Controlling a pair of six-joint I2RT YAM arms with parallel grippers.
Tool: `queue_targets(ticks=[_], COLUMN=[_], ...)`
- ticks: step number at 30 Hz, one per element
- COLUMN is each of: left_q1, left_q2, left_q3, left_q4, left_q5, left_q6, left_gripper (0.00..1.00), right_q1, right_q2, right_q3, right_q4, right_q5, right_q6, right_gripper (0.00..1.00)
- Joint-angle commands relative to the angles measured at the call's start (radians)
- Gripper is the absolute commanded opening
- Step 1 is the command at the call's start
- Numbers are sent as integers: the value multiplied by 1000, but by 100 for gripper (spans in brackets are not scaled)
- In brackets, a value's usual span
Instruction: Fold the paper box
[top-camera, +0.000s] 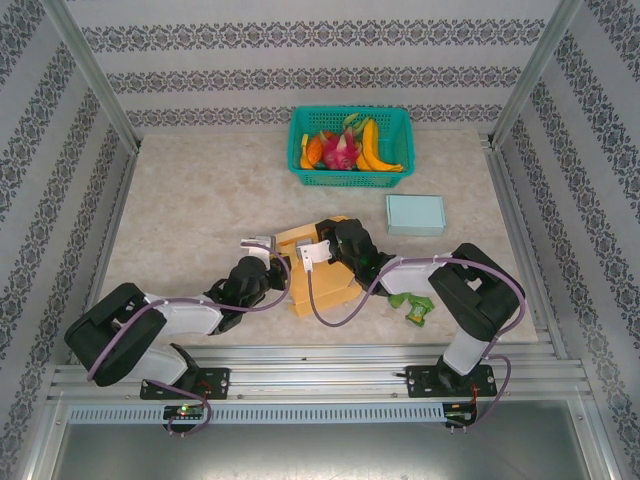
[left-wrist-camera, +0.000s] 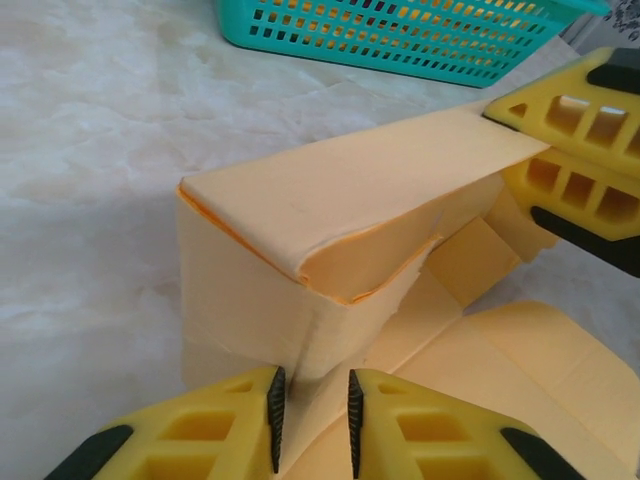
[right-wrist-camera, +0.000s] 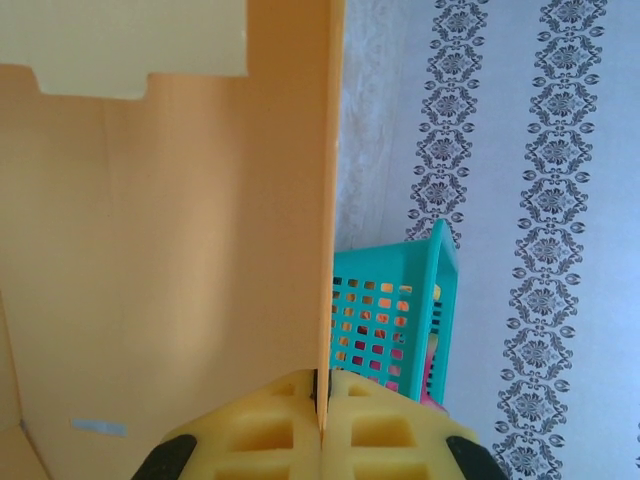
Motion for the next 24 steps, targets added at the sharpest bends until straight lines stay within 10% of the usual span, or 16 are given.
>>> queue_targets(ticks=[1,24], left_q1=[-17,-61], left_q2=[37,181], left_q3=[23,102], left_q4=[35,16], left_q5=[-50,-317], left_q6=[-4,74], left_gripper=[31,39], right_q1=[10,10], right_q2=[24,32], right_q3=[-28,-59], right_q4=[5,35], right_q5=[-31,-27], right_q6=[35,81], right_gripper=[0,0])
